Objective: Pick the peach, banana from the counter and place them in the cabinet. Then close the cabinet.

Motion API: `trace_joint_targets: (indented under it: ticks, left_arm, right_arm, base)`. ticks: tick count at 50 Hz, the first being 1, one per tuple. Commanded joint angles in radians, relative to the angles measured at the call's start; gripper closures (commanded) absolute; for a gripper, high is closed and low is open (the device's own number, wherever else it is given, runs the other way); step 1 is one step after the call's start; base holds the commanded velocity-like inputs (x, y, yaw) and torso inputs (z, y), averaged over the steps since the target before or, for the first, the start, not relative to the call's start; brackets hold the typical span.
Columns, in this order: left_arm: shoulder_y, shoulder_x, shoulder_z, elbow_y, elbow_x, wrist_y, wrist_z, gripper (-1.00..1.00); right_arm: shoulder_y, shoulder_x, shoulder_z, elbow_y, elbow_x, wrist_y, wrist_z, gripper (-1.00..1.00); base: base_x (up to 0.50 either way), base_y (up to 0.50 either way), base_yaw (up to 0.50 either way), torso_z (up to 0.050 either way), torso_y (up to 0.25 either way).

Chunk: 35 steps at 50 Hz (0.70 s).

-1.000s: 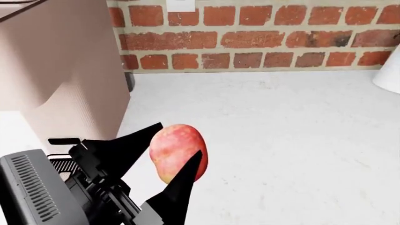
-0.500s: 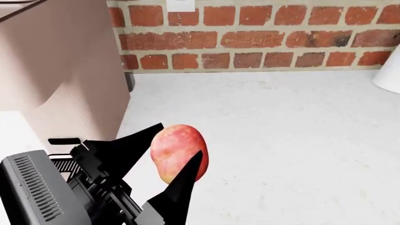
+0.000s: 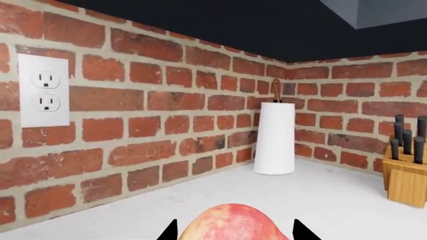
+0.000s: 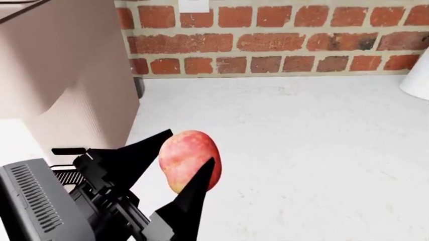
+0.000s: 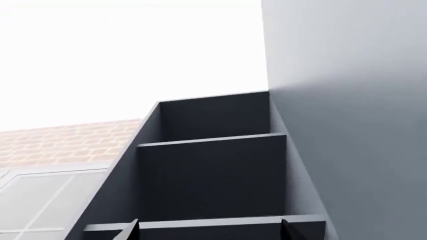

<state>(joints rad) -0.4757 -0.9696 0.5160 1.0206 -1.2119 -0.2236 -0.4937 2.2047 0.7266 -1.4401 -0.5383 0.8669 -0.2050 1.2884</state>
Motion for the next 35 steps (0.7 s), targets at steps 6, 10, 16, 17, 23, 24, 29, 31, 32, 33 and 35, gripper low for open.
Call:
trace_joint_targets:
  ticks: [6, 10, 16, 17, 23, 24, 29, 31, 32, 33, 35]
  left_arm:
    - [-0.007, 0.001, -0.001, -0.004, -0.018, 0.022, -0.008, 1.0]
    - [-0.013, -0.001, 0.003, 0.007, -0.022, 0.019, -0.02, 1.0]
    - [-0.026, -0.005, 0.01, 0.014, -0.029, 0.021, -0.033, 1.0]
    - [-0.027, -0.005, 0.011, 0.015, -0.03, 0.022, -0.034, 1.0]
    - [-0.038, -0.004, 0.022, 0.012, -0.028, 0.022, -0.035, 1.0]
    - [-0.041, -0.003, 0.024, 0.012, -0.028, 0.022, -0.037, 1.0]
    - [-0.05, -0.005, 0.032, 0.016, -0.03, 0.023, -0.044, 1.0]
    - [-0.052, -0.007, 0.035, 0.017, -0.029, 0.026, -0.045, 1.0]
    - [-0.052, -0.008, 0.036, 0.018, -0.029, 0.028, -0.046, 1.0]
    - [-0.052, -0.009, 0.037, 0.018, -0.028, 0.03, -0.046, 1.0]
    - [-0.053, -0.011, 0.041, 0.018, -0.026, 0.034, -0.047, 1.0]
  right_arm:
    - [-0.084, 0.102, -0.033, -0.235, -0.096, 0.05, 0.113, -1.0]
    - [-0.104, 0.116, -0.041, -0.273, -0.117, 0.065, 0.133, -1.0]
    - [-0.141, 0.138, -0.065, -0.315, -0.141, 0.091, 0.148, -1.0]
    - [-0.148, 0.143, -0.069, -0.316, -0.142, 0.09, 0.147, -1.0]
    - [-0.206, 0.167, -0.094, -0.315, -0.182, 0.088, 0.152, -1.0]
    - [-0.214, 0.173, -0.097, -0.318, -0.186, 0.088, 0.154, -1.0]
    - [-0.243, 0.194, -0.107, -0.329, -0.202, 0.088, 0.159, -1.0]
    - [-0.256, 0.198, -0.113, -0.331, -0.208, 0.09, 0.161, -1.0]
    - [-0.264, 0.201, -0.116, -0.333, -0.21, 0.09, 0.161, -1.0]
    - [-0.269, 0.204, -0.12, -0.337, -0.213, 0.092, 0.162, -1.0]
    - [-0.284, 0.208, -0.127, -0.342, -0.222, 0.095, 0.164, -1.0]
  base:
    - [0.0, 0.0, 0.0, 0.0, 0.0]
    - [0.0, 0.0, 0.0, 0.0, 0.0]
    - [0.0, 0.0, 0.0, 0.0, 0.0]
    - [0.0, 0.0, 0.0, 0.0, 0.0]
    - [0.0, 0.0, 0.0, 0.0, 0.0]
    - [0.0, 0.0, 0.0, 0.0, 0.0]
    - [0.0, 0.0, 0.0, 0.0, 0.0]
    - [0.0, 0.0, 0.0, 0.0, 0.0]
    - [0.0, 0.0, 0.0, 0.0, 0.0]
    - [0.0, 0.0, 0.0, 0.0, 0.0]
    - [0.0, 0.0, 0.0, 0.0, 0.0]
